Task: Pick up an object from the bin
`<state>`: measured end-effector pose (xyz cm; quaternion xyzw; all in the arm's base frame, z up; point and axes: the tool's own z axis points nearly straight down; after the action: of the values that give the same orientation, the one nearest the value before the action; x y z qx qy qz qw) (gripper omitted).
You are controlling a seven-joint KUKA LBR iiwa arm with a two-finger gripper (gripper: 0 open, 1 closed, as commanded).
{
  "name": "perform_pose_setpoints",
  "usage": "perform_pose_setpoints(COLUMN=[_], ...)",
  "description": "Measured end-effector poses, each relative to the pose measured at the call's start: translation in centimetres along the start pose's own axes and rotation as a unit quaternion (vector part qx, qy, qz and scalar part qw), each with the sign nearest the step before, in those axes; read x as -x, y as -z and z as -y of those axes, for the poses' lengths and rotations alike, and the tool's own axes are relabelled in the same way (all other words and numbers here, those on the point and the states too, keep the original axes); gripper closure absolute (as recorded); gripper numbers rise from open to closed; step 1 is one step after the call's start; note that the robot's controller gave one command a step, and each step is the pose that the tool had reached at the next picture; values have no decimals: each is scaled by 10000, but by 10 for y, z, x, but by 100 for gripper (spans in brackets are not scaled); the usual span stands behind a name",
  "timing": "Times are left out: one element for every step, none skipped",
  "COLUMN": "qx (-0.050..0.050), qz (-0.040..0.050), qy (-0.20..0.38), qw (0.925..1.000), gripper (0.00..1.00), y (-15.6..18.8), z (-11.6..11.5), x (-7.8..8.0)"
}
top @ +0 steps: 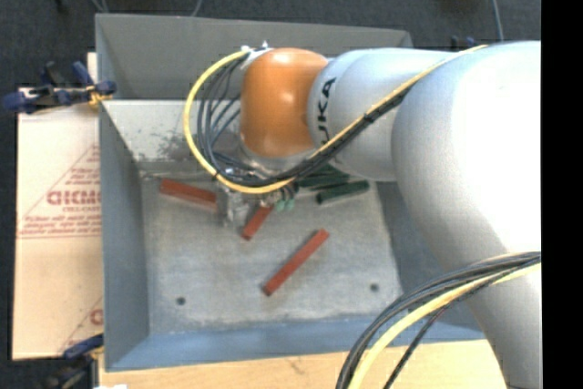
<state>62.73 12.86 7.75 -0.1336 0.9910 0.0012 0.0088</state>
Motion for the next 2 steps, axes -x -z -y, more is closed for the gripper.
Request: perform_pose_setpoints(qx=[4, -11], qz=[-53, -78], qy=[-1, -592], qw=[10000, 9982], gripper=[0, 0], y=[-3, 16], z=[0, 51], x=[-3, -57])
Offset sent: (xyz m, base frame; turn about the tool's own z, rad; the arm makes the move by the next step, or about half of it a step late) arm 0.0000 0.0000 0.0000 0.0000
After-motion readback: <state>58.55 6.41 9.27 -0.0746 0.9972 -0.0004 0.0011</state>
